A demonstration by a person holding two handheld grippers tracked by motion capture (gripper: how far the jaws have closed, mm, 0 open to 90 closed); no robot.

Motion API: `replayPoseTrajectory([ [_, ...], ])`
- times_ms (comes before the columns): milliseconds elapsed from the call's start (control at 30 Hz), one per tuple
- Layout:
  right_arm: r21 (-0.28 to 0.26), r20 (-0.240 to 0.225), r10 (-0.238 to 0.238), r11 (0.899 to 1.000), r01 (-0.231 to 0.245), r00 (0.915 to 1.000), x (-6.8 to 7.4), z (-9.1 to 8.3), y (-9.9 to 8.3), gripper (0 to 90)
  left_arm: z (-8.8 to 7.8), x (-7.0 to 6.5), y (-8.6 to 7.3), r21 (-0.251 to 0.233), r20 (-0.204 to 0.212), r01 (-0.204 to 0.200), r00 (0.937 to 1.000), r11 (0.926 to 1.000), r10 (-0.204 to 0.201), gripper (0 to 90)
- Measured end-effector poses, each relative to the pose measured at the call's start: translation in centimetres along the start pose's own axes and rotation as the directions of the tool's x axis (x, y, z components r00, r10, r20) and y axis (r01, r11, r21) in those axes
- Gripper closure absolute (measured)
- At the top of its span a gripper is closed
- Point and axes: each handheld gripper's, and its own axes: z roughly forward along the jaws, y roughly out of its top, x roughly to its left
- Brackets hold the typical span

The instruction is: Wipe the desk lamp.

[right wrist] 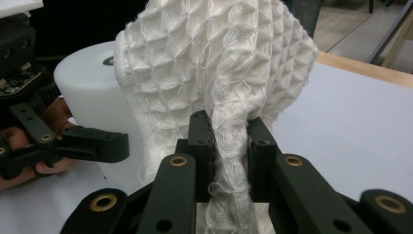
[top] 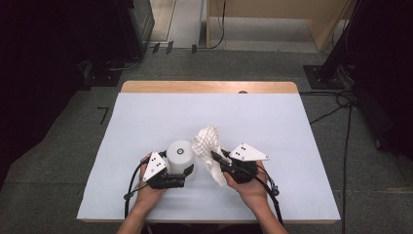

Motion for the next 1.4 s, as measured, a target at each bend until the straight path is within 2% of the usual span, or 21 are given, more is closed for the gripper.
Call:
replayPoseTrajectory([
  [200, 0.009, 0.002, 0.001, 1.000, -0.001, 1.0000, -0.1, 0.1, -0.3, 77.6, -0.2, 0.0, -0.3, 0.024, -0.004, -0.005, 1.0000, 0.9997, 0.005, 8.3],
  [333, 0.009, 0.007, 0.006, 1.000, -0.006, 1.0000, -0.2, 0.0, -0.3, 77.6, -0.7, -0.3, 0.2, 0.020, -0.004, 0.059, 0.9983, 0.9981, -0.059, 2.5],
  [400, 0.003, 0.014, 0.003, 1.000, -0.003, 0.9999, -0.3, -0.1, -0.3, 77.6, -0.9, -0.6, 0.5, 0.012, -0.033, 0.084, 0.9960, 0.9964, -0.083, 0.0],
  [433, 0.002, 0.016, 0.008, 1.000, -0.008, 0.9998, -0.4, -0.2, -0.3, 77.5, -1.0, -1.3, 0.6, -0.003, -0.089, 0.096, 0.9914, 0.9954, -0.096, 0.0],
  [467, 0.002, 0.016, 0.008, 1.000, -0.008, 0.9998, -0.4, -0.2, -0.3, 77.5, -1.0, -1.3, 0.6, -0.003, -0.089, 0.096, 0.9914, 0.9954, -0.096, 0.0],
  [500, 0.004, 0.020, 0.012, 1.000, -0.012, 0.9997, -0.4, -0.2, -0.3, 77.5, -0.7, -2.3, 0.5, 0.013, -0.162, 0.067, 0.9847, 0.9977, -0.064, 0.0],
  [533, 0.004, 0.020, 0.012, 1.000, -0.012, 0.9997, -0.4, -0.2, -0.3, 77.5, -0.7, -2.3, 0.5, 0.013, -0.162, 0.067, 0.9847, 0.9977, -0.064, 0.0],
  [567, 0.006, 0.023, 0.013, 1.000, -0.013, 0.9997, -0.4, -0.1, -0.4, 77.5, -0.5, -2.9, 0.5, 0.020, -0.195, 0.059, 0.9793, 0.9980, -0.054, 0.0],
  [633, 0.006, 0.023, 0.011, 1.000, -0.011, 0.9997, -0.4, 0.0, -0.4, 77.5, 0.0, -3.9, 0.6, 0.041, -0.272, 0.058, 0.9611, 0.9975, -0.045, 0.0],
  [667, 0.006, 0.021, 0.010, 1.000, -0.010, 0.9997, -0.4, 0.0, -0.5, 77.5, 0.4, -4.2, 0.7, 0.061, -0.315, 0.070, 0.9478, 0.9957, -0.047, 0.1],
  [733, 0.010, 0.021, 0.009, 1.000, -0.009, 0.9997, -0.3, 0.1, -0.5, 77.5, 0.4, -4.3, 0.6, 0.056, -0.347, 0.067, 0.9368, 0.9962, -0.043, 5.9],
  [767, 0.010, 0.021, 0.009, 1.000, -0.009, 0.9997, -0.3, 0.1, -0.5, 77.5, 0.4, -4.3, 0.6, 0.056, -0.347, 0.067, 0.9368, 0.9962, -0.043, 7.8],
  [833, 0.009, 0.019, 0.009, 1.000, -0.009, 0.9998, -0.3, 0.1, -0.5, 77.5, 0.1, -3.9, 0.5, 0.042, -0.314, 0.080, 0.9473, 0.9959, -0.063, 8.4],
  [867, 0.009, 0.019, 0.009, 1.000, -0.009, 0.9998, -0.3, 0.1, -0.5, 77.5, 0.1, -3.9, 0.5, 0.042, -0.314, 0.080, 0.9473, 0.9959, -0.063, 8.6],
  [967, -0.006, 0.016, 0.011, 1.000, -0.011, 0.9998, -0.2, 0.0, -0.5, 77.5, -0.1, -3.4, 0.5, 0.045, -0.275, 0.078, 0.9594, 0.9959, -0.063, 8.7],
  [1067, -0.035, 0.004, 0.013, 0.999, -0.013, 0.9999, 0.0, -0.3, -0.2, 77.5, -0.6, -2.6, 0.7, 0.030, -0.171, 0.118, 0.9791, 0.9926, -0.111, 8.8],
  [1167, -0.113, -0.034, -0.007, 0.994, 0.003, 0.9994, 1.0, -1.4, 0.6, 77.5, -1.0, -2.3, 1.2, 0.005, -0.070, 0.143, 0.9873, 0.9897, -0.143, 8.8],
  [1267, -0.143, -0.048, -0.024, 0.990, 0.016, 0.9986, 1.5, -1.8, 1.0, 77.5, -1.4, -2.2, 1.9, -0.018, 0.031, 0.163, 0.9863, 0.9865, -0.162, 8.8],
  [1300, -0.159, -0.061, -0.037, 0.987, 0.027, 0.9975, 1.9, -2.0, 1.3, 77.5, -1.6, -2.2, 2.3, -0.032, 0.095, 0.186, 0.9786, 0.9820, -0.183, 8.8],
  [1333, -0.160, -0.063, -0.040, 0.987, 0.029, 0.9972, 2.0, -2.0, 1.4, 77.5, -1.6, -2.2, 2.3, -0.032, 0.095, 0.186, 0.9786, 0.9820, -0.183, 8.8],
  [1400, -0.158, -0.068, -0.043, 0.987, 0.031, 0.9968, 2.2, -2.0, 1.4, 77.5, -1.8, -2.3, 2.7, -0.041, 0.131, 0.201, 0.9722, 0.9787, -0.194, 8.8],
])
